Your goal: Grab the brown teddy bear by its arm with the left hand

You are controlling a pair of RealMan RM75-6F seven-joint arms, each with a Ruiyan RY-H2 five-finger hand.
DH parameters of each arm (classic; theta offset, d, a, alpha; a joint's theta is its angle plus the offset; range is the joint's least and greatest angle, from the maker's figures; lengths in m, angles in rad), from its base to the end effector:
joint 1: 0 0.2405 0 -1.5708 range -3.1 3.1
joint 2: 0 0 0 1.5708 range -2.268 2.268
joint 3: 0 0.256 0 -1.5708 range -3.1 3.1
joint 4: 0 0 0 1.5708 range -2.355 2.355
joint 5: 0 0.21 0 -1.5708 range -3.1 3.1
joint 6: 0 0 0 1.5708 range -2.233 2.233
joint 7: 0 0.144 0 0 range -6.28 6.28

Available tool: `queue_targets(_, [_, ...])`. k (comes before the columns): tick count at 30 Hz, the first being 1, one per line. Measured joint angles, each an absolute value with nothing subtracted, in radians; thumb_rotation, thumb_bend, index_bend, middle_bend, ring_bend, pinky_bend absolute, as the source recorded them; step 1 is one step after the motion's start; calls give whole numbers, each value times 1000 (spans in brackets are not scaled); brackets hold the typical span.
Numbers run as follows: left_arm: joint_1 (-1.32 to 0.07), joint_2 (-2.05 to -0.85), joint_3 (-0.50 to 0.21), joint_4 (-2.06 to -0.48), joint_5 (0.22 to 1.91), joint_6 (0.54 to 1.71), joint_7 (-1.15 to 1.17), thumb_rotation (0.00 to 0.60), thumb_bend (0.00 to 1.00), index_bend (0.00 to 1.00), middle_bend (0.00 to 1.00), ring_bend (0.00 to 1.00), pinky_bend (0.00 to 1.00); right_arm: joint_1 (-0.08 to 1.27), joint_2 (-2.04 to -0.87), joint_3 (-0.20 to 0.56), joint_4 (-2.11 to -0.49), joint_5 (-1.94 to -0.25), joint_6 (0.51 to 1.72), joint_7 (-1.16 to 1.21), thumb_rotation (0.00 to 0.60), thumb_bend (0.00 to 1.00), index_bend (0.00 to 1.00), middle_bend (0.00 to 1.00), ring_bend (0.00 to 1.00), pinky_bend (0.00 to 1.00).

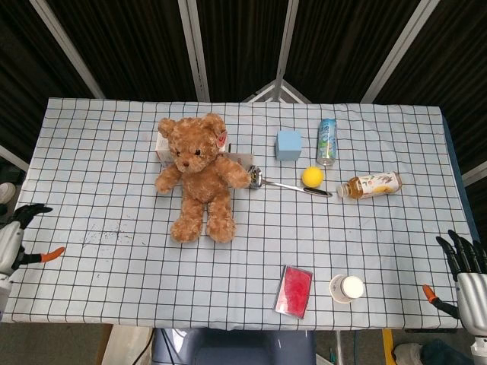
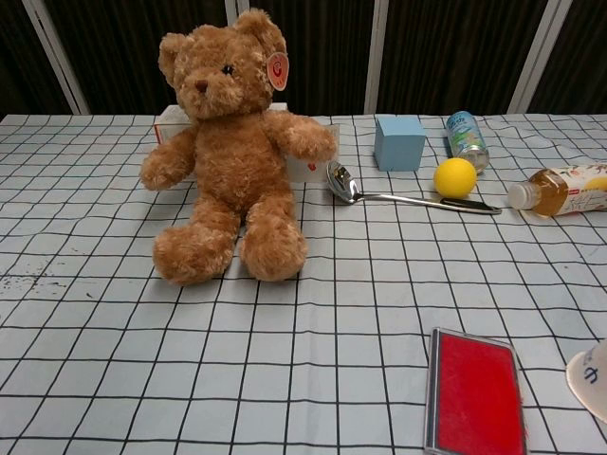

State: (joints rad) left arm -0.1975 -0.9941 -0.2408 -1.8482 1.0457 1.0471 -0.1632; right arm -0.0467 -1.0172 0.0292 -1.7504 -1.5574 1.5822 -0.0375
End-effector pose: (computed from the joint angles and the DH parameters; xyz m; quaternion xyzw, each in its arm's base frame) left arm -0.2983 0.2367 0.1576 -0.4621 -0.6158 -0.3825 0.5108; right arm -0.3001 -0.1361 0.1855 0.5719 -0.3908 0.3830 0.6111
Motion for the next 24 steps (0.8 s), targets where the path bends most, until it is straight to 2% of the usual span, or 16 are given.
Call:
queue_targets(4, [-326,-1023,-297,-1830,874,907,-192,600,247,216,78,0,0,-46,-1018,31,-1745,-1548,1579,-33,600,218,117,61,76,0])
queue_targets(8, [-427,-1102,-351,-1775,721,852,-227,600,243,216,72,0,0,-45,-1018,34,-1737,-1537,1573,-27,600,218,117,61,76,0])
queue_targets(14, [-551,-1270,-398,-1636,587,857,-229,600,241,217,91,0,0,-41,-1019,36,-1730,-1526,1561,-21,600,218,117,62,76,0])
queue_targets(24, [-659,-1417,-404,-1532,493,906,-129,600,241,245,136,0,0,-36,-1022,38,-1721,-1514,1547,-16,600,217,117,61,76,0])
